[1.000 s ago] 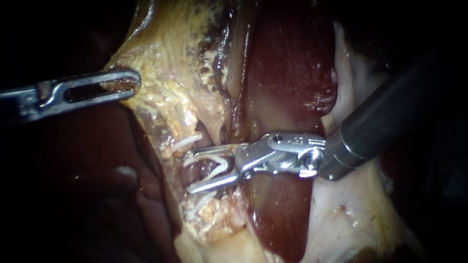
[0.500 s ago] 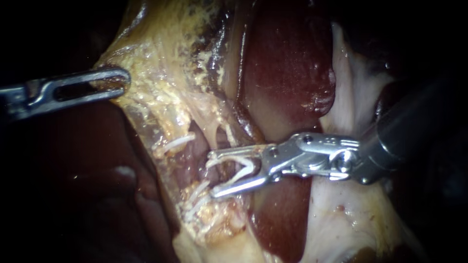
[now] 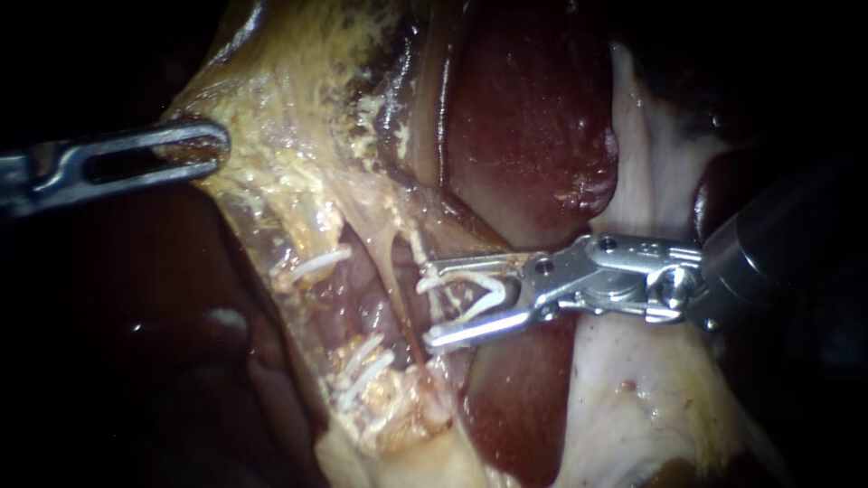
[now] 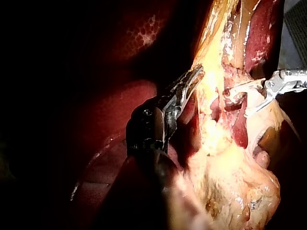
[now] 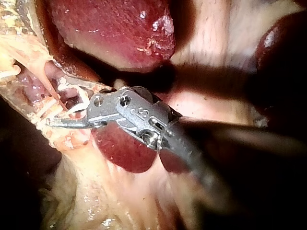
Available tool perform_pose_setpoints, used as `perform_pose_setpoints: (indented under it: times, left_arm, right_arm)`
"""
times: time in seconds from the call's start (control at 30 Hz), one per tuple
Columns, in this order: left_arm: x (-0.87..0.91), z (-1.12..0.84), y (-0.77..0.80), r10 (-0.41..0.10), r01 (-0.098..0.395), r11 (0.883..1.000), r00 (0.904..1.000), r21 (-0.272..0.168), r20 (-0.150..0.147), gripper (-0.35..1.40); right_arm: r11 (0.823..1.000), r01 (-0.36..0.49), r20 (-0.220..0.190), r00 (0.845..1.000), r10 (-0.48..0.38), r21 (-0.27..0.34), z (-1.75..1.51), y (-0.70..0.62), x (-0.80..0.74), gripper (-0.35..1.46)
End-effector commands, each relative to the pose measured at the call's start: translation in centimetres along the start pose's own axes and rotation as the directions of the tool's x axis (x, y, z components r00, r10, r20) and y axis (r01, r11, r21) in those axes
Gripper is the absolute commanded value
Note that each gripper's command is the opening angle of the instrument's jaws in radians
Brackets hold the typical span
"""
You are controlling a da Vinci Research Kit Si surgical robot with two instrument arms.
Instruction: Clipping first clip right tube
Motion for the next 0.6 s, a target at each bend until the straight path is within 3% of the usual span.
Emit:
perform_pose_setpoints:
  times: [0.03, 0.37, 0.6]
  left_arm:
    - [0.00, 0.00, -0.01, 0.000, 0.000, 1.000, 1.0000, -0.002, 0.001, -0.35]
    - [0.00, 0.01, -0.01, 0.000, 0.000, 1.000, 1.0000, -0.003, 0.001, -0.35]
    - [0.01, 0.01, -0.01, 0.000, 0.000, 1.000, 1.0000, -0.003, 0.002, -0.35]
  right_arm:
    - [1.000, 0.001, 0.001, 1.000, -0.001, 0.000, 0.02, 0.01, -0.02, 0.58]
    - [0.999, -0.019, 0.014, 1.000, 0.019, 0.041, 0.42, 0.00, -0.21, 0.58]
    - [0.996, -0.038, 0.019, 0.999, 0.037, 0.076, 0.53, -0.04, -0.26, 0.59]
